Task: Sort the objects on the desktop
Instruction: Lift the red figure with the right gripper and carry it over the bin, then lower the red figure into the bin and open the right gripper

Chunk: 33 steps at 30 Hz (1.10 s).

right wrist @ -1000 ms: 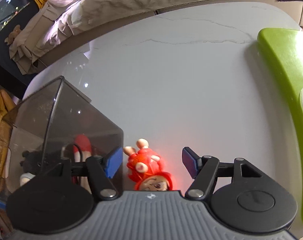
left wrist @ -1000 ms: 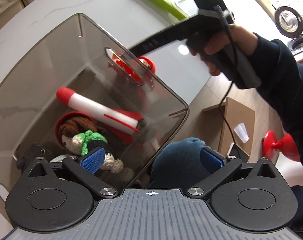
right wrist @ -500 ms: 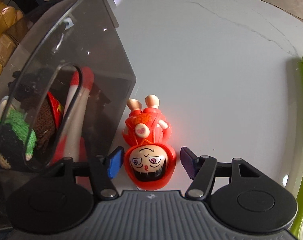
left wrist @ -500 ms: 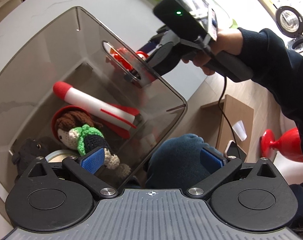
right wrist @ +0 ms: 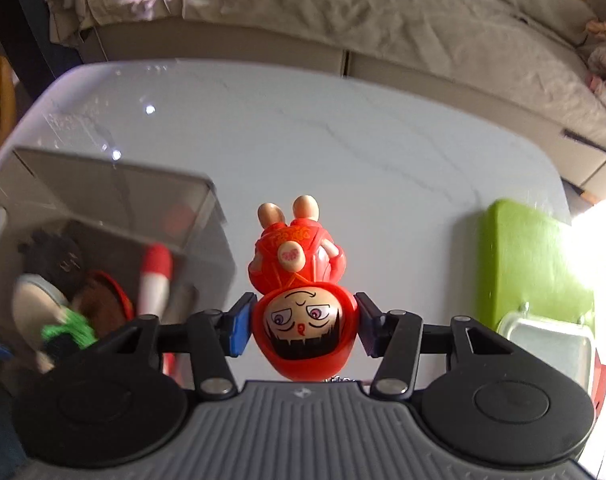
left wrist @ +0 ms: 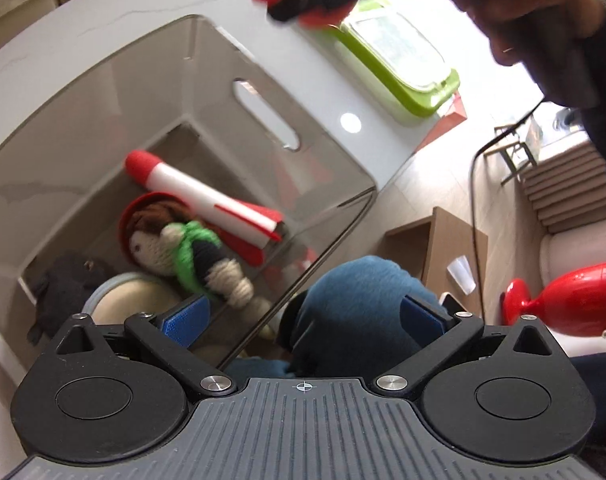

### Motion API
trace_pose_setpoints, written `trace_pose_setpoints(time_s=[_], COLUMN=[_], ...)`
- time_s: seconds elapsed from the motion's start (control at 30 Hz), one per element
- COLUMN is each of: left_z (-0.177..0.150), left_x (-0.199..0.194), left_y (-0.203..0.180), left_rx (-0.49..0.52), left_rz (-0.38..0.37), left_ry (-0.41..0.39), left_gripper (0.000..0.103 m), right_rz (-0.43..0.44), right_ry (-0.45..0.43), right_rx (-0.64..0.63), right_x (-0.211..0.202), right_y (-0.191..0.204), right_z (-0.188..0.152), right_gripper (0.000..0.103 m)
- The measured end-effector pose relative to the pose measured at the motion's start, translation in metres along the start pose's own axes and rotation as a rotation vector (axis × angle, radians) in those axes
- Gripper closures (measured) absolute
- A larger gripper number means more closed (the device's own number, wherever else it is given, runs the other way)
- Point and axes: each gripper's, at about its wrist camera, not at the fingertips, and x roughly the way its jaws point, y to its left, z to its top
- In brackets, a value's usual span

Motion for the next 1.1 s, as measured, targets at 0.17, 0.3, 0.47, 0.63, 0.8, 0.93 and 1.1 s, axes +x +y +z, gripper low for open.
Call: trace_pose_setpoints(time_s=[0.17, 0.3, 0.47, 0.63, 0.8, 0.93, 1.1], left_z=[-0.029, -0.056, -0.075, -0.078, -0.073, -0.070, -0.067], left_x=[-0.024, -0.036, -0.040, -0.045, -0.042, -0.039, -0.036], left_y=[0.036, 0.062, 0.083, 0.092, 0.093, 0.090, 0.084], left_rx=[-0.100, -0.176, -0.224, -0.235, -0.219, -0.209, -0.199], left_rz=[-0.006, 0.010, -0.012, -0.024, -0.029, -0.026, -0.022], left_ry=[-0.057, -0.090, -0.110, -0.137, -0.133, -0.127, -0.121], left_gripper=[0.000, 0.000, 0.000, 0.000, 0.000, 0.000, 0.000], right_rz=[0.104, 0.172, 0.207, 0.123, 0.078, 0.080, 0.084], right_ry=[-0.024, 0.067, 0.233, 0.335, 0.365, 0.373, 0.377], right_rx=[-0.129, -0.207, -0.289, -0.376, -0.363, -0.341, -0.305], right_x=[-0.028, 0.013, 0.082, 0.134, 0.155, 0.161, 0.160], right_y=[0.080, 0.146, 0.205, 0.226, 0.217, 0.209, 0.200], right_z=[0.040, 0.045, 0.034, 0.025, 0.030, 0.032, 0.032], right_gripper=[0.048, 0.048, 0.048, 0.048, 0.048, 0.048, 0.048])
